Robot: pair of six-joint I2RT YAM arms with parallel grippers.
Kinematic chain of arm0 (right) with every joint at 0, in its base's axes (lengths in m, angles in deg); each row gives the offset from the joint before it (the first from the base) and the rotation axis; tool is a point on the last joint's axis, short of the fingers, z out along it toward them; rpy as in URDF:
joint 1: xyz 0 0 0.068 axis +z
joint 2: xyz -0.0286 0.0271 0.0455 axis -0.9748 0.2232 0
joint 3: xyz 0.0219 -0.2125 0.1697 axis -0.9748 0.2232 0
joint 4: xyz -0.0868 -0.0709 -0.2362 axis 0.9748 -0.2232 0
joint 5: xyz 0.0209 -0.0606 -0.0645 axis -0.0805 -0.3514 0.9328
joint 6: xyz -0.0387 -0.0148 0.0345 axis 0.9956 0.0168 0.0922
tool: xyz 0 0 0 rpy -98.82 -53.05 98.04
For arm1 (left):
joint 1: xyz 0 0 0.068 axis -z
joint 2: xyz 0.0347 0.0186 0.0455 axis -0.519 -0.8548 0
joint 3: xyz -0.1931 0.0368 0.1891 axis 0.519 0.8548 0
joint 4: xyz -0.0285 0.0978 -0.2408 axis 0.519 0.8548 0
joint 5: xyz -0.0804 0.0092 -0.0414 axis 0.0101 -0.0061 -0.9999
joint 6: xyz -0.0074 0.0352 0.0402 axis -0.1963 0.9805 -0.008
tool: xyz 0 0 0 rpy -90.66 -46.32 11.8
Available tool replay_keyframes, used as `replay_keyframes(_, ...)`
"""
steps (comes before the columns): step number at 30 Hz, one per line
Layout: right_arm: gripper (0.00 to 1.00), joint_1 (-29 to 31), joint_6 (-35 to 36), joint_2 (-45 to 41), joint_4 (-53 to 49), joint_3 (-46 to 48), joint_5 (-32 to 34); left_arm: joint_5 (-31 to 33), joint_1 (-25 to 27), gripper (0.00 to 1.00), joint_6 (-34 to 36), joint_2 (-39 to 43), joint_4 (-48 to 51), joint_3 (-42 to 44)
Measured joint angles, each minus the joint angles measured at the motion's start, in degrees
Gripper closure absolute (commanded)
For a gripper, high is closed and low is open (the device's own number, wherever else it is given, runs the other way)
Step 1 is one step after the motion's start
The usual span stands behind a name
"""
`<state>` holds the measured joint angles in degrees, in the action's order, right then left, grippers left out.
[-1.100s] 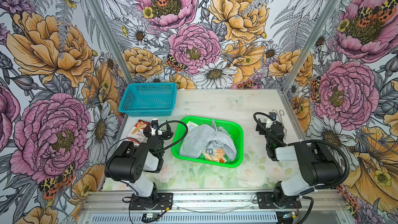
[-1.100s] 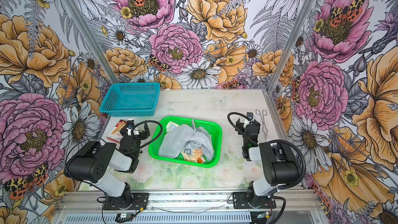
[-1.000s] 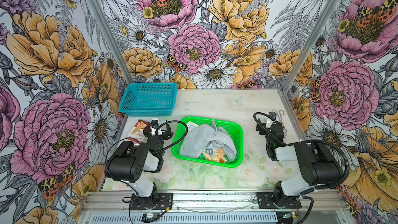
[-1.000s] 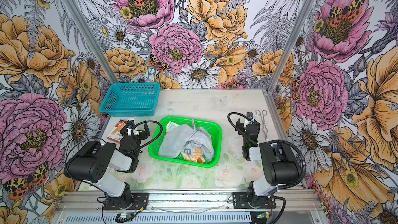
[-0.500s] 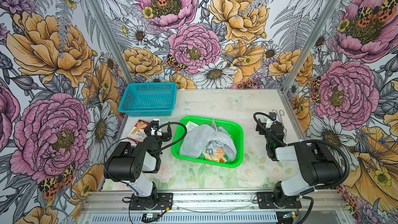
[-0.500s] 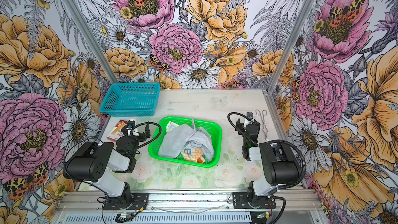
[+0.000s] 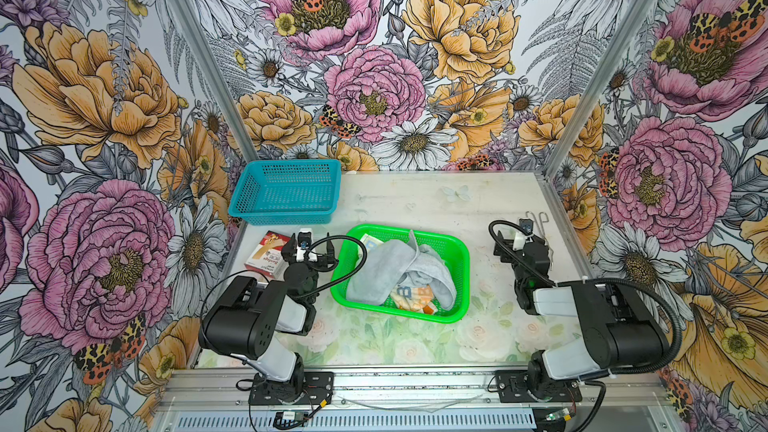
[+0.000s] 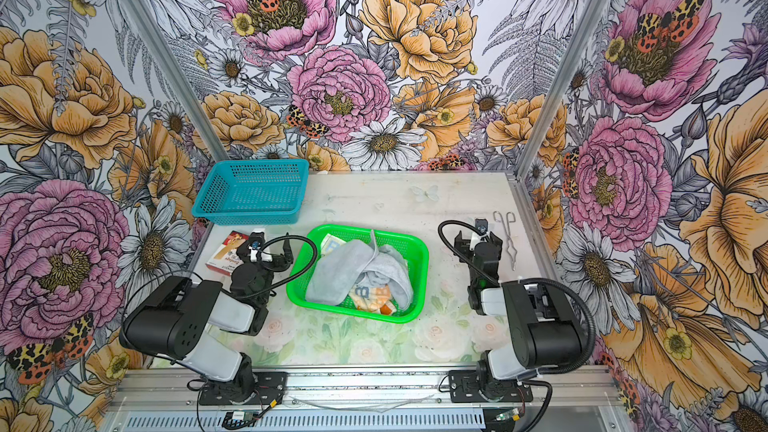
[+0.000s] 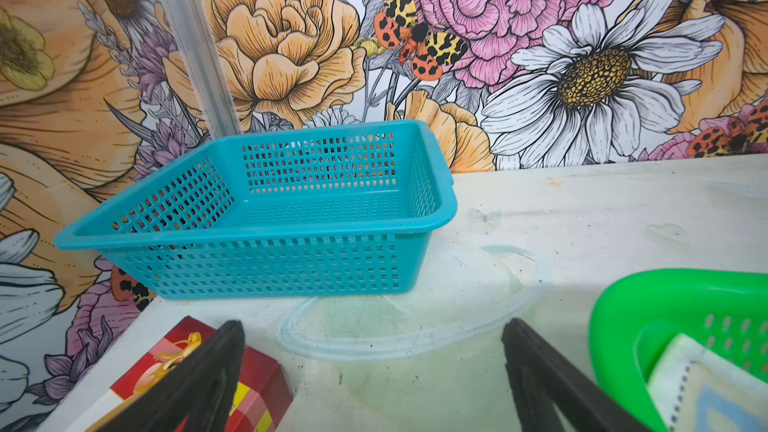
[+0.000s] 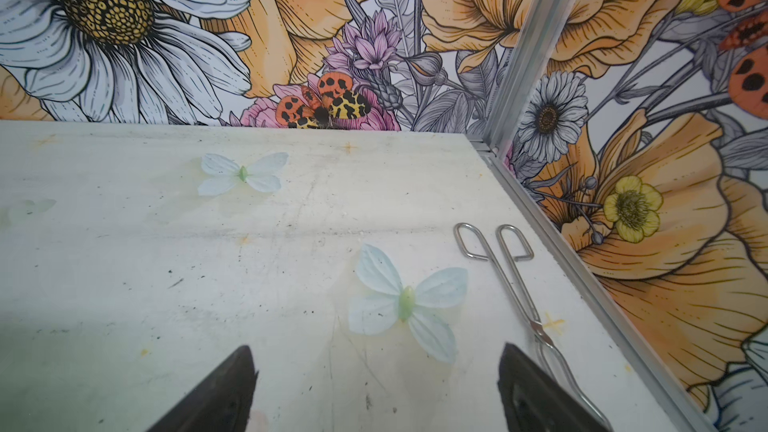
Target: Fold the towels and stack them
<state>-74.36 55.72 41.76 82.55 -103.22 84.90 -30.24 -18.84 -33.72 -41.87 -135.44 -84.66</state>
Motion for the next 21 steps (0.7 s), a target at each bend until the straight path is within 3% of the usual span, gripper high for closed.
replay_keyframes(4,0.15,1.44,0.59,-9.60,-11.37,-6.73,-3.85,10.88,13.29,0.02,8.09,8.24,7.61,-4.35)
replay_keyframes(6,0.22,1.81,0.39,-10.93,-17.11,-12.48,-8.13,14.43,17.29,0.02,7.72,12.35,16.57,-9.62)
replay_keyframes(8,0.24,2.67,0.50,-10.34,-24.13,-19.06,-12.90,15.45,19.08,0.02,3.06,18.23,29.90,-15.04)
replay_keyframes(14,0.38,7.08,1.64,-1.57,-40.50,-33.64,-27.93,8.07,19.82,0.02,-18.27,36.06,65.42,-24.30)
replay_keyframes(21,0.42,8.17,2.32,11.26,-52.63,-43.91,-40.68,-5.86,22.03,0.02,-33.24,36.87,91.84,-28.28)
